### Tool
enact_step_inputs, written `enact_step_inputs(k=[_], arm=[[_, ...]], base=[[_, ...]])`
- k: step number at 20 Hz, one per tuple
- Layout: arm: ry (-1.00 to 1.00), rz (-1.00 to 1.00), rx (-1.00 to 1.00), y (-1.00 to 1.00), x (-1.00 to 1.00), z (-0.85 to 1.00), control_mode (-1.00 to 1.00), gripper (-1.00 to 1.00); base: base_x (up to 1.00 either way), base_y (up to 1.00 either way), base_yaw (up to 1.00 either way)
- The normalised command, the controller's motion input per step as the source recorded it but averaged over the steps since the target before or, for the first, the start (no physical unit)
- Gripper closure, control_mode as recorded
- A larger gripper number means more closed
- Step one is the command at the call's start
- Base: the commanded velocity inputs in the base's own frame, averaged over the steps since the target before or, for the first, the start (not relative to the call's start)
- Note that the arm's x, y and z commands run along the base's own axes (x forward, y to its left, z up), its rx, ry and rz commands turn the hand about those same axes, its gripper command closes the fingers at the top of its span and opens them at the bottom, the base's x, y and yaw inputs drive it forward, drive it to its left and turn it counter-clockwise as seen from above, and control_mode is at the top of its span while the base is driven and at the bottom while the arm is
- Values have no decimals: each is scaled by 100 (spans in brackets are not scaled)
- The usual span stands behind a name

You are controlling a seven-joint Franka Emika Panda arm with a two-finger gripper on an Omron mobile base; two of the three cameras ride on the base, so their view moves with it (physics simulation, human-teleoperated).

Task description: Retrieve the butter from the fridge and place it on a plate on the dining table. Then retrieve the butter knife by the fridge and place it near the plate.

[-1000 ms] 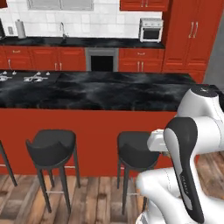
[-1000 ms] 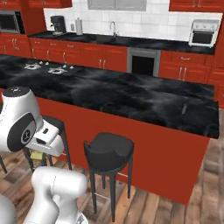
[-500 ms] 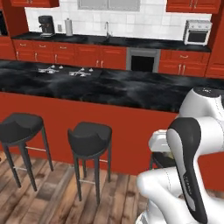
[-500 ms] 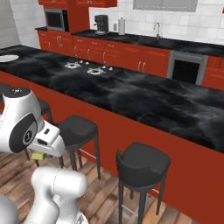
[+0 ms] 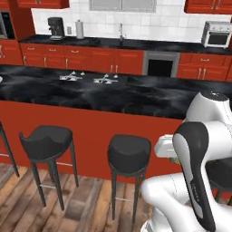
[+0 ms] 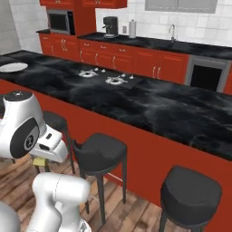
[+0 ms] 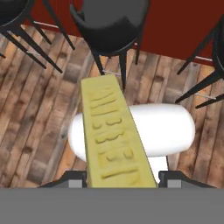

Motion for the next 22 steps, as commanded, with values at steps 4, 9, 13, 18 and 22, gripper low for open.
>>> enact_step_inputs(k=[4, 9, 13, 18, 22], arm=[[0, 0, 0, 0, 0, 0, 100, 100], [0, 0, 0, 0, 0, 0, 100, 100], [0, 0, 0, 0, 0, 0, 100, 100], [0, 0, 0, 0, 0, 0, 100, 100], [0, 0, 0, 0, 0, 0, 100, 100]], base=[[2, 98, -21], [0, 100, -29], [0, 100, -34], [0, 100, -34], [0, 100, -32]])
